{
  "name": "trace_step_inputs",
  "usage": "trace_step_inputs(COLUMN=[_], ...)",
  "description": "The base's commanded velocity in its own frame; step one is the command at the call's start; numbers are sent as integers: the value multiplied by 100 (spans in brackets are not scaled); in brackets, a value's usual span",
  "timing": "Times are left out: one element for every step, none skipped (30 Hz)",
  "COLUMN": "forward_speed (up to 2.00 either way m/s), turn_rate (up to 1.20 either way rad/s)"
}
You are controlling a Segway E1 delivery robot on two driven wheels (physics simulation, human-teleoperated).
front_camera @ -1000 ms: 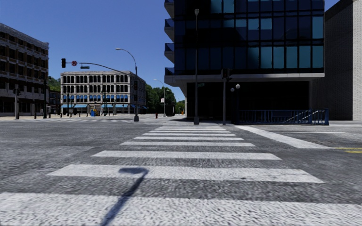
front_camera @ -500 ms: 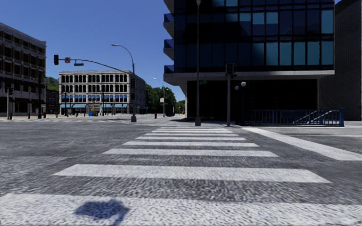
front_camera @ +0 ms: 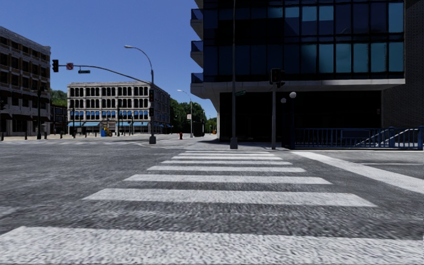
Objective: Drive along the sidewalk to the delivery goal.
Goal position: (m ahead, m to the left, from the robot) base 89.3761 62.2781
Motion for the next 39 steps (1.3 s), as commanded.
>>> trace_step_inputs(forward_speed=[200, 200, 200, 200, 200, 200, 200, 200, 200, 200, 200, 200, 200, 200, 200, 200, 200, 200, 200, 200, 200, 200, 200, 200, 200, 200, 200, 200, 200, 200, 200, 200, 200, 200, 200, 200, 200, 200, 200], turn_rate=[0, 0, 0, 0, 0, 0, 0, 0, 0, 0, 0, 0, 0, 0, 0, 0, 0, 0, 0, 0, 0, 0, 0, 0, 0, 0, 0, 0, 0, 0, 0, 0, 0, 0, 0, 0, 0, 0, 0])
